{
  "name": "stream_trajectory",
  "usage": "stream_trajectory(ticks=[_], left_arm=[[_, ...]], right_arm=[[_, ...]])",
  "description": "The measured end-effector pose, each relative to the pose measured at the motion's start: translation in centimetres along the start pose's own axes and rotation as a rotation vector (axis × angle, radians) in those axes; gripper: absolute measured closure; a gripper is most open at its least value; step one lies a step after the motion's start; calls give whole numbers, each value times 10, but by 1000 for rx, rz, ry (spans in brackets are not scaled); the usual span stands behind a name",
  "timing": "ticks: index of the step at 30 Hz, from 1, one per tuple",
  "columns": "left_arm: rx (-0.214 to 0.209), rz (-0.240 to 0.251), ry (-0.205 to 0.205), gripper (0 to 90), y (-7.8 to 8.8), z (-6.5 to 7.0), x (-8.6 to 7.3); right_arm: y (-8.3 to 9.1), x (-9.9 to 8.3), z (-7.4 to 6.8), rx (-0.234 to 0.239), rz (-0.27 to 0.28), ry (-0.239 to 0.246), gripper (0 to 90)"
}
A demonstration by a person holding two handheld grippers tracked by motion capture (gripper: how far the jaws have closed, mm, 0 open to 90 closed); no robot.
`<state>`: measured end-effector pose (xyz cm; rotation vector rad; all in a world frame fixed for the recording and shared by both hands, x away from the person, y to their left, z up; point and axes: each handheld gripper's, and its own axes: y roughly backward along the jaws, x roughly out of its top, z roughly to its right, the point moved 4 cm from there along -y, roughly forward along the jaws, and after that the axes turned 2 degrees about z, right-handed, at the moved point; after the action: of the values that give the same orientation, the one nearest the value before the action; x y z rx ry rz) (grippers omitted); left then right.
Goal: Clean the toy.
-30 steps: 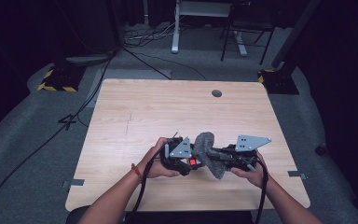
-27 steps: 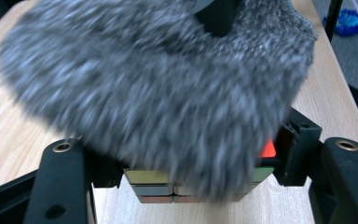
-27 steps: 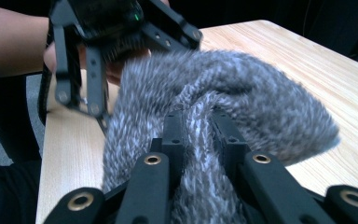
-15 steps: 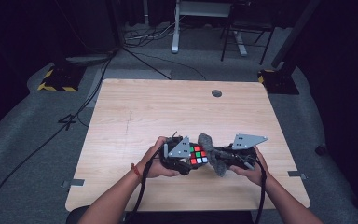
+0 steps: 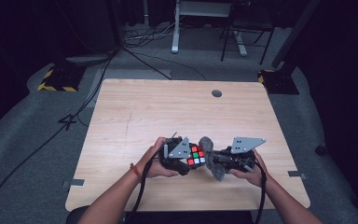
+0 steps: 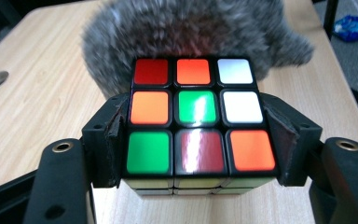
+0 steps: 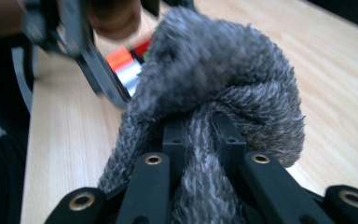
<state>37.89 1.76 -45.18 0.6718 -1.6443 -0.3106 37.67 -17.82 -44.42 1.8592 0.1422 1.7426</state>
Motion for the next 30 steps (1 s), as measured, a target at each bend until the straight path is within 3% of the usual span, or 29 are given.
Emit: stream_trajectory(ticks=[6, 10, 15, 18, 23, 27, 30], left_arm=[[-8, -28, -4, 333, -7, 3, -1], [-12, -20, 3, 335, -8, 3, 0], [-19, 22, -4, 335, -1, 4, 7], [-15, 40, -3, 334, 4, 5, 9], [-13, 66, 11, 335, 11, 2, 11], [3, 38, -2, 335, 9, -1, 7], [6, 16, 18, 335, 5, -5, 1]], right_arm=[[3, 6, -1, 5, 45, 1, 786], [1, 5, 1, -20, 25, 0, 785], [-2, -3, 11, -49, -23, -30, 785], [-6, -10, 12, -33, -53, -59, 785], [-17, -20, 11, -29, -145, -45, 784], [-16, -16, 7, -26, -124, -35, 784], [-11, -9, 3, 8, -66, -24, 784]])
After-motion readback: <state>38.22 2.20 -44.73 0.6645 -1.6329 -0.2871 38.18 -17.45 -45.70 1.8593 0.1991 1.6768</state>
